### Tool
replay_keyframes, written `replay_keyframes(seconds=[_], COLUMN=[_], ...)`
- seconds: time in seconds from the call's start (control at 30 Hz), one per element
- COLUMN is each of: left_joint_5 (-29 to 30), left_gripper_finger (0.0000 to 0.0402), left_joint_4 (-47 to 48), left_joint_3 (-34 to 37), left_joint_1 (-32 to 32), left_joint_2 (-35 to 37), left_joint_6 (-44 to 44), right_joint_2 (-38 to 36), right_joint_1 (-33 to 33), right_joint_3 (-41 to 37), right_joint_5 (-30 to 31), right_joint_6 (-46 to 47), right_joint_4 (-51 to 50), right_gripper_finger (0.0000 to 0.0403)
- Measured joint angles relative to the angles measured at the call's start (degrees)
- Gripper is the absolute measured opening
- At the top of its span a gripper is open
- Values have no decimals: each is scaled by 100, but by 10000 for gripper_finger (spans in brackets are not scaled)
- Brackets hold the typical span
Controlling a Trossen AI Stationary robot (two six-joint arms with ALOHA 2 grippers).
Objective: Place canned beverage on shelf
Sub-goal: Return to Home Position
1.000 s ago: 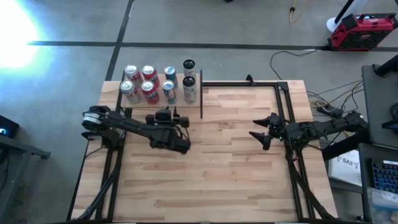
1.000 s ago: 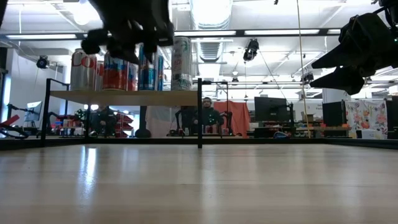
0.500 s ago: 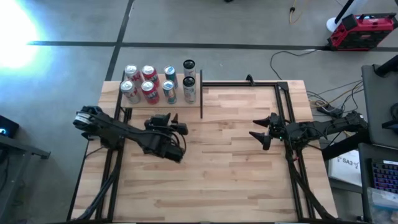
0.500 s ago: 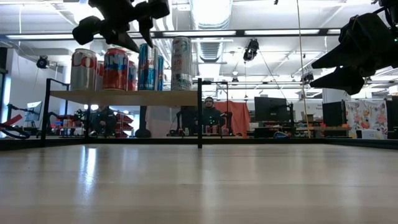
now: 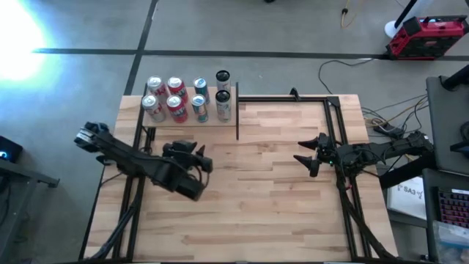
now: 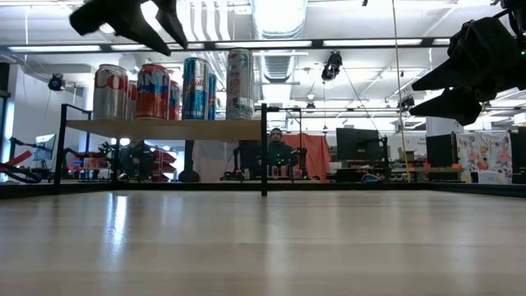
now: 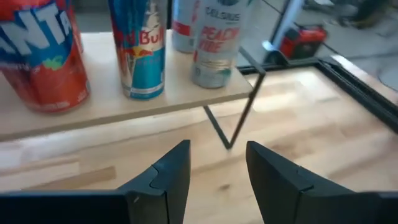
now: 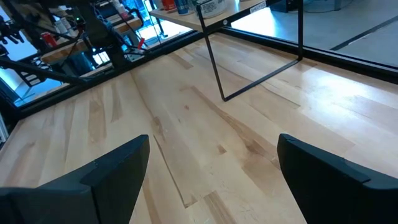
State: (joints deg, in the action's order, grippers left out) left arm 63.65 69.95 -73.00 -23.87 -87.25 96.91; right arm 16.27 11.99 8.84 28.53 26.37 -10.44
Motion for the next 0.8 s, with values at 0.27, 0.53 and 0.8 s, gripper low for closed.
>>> replay_keyframes(seconds=[0.27,0.53,0.8], left_joint_5=[-392,-737,-1352], left_gripper_finger=[139,139,139], left_joint_4=[-2196,-5686,-6174], left_joint_3=[914,2592,3974], left_joint_1=[-108,52,128], left_joint_2=[1380,2771,4060], left_joint_6=[-2937,-5944,-5784], right_joint_2=[0,0,0], right_joint_1=[-2,0,0], right_joint_3=[0,0,0], right_joint_5=[0,0,0], right_joint_6=[-1,-1,0], right_joint_4=[1,2,2], right_gripper_finger=[336,336,336])
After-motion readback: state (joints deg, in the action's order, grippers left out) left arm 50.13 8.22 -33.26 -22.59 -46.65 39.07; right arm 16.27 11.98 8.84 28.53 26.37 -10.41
